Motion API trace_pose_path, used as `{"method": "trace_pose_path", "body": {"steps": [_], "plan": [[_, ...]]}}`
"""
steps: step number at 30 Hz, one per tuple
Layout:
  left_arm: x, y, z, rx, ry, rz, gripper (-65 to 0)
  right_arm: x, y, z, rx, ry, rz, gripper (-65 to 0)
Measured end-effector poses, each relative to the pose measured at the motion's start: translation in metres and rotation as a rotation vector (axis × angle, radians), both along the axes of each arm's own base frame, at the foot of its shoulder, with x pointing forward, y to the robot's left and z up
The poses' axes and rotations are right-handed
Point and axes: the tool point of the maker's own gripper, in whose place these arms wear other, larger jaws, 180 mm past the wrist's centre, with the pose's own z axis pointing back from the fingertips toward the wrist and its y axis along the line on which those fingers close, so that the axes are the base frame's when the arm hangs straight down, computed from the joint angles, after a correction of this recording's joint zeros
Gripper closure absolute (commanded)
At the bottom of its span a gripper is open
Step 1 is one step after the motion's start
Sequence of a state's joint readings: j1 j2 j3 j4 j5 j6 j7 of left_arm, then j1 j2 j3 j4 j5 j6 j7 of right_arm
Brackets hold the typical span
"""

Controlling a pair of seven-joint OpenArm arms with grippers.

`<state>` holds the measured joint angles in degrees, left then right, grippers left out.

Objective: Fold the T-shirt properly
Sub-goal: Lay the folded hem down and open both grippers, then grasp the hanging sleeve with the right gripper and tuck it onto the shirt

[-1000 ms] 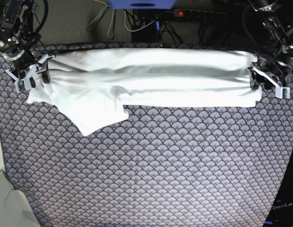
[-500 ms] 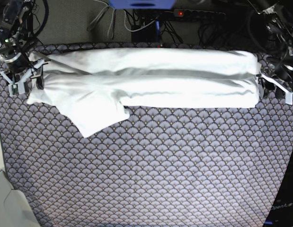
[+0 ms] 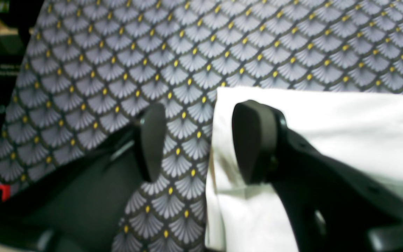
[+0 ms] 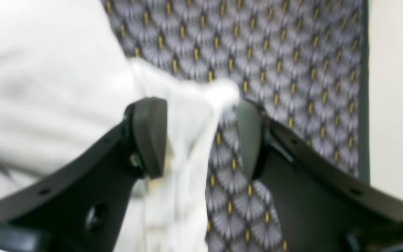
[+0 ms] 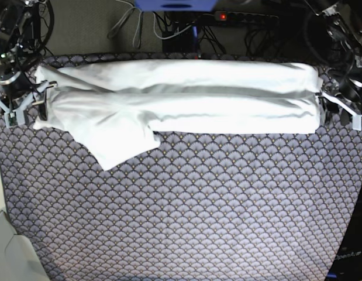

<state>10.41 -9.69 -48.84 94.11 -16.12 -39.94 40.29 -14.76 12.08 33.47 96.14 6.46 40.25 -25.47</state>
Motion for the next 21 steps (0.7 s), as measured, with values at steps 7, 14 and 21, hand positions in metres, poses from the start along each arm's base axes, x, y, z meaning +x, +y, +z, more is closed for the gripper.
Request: {"method": "trace_pose_path", "body": {"steps": [7,14,21], "plan": [[0.008,0.000,0.003,0.003,-0.012,0.000,-33.7,0.014,-0.006,0.003,-0.023,0.037,-0.012,-33.6],[0.022,-0.012,-0.015,0.040,0.055,-0.042,-33.7,0.064,0.027,-0.006,-0.120,0.132,0.113,-33.6],[0.017,-0.038,-0.053,0.009,0.158,-0.094,-33.7,0.101,0.055,-0.040,-0.126,0.242,0.184,-33.6]]}}
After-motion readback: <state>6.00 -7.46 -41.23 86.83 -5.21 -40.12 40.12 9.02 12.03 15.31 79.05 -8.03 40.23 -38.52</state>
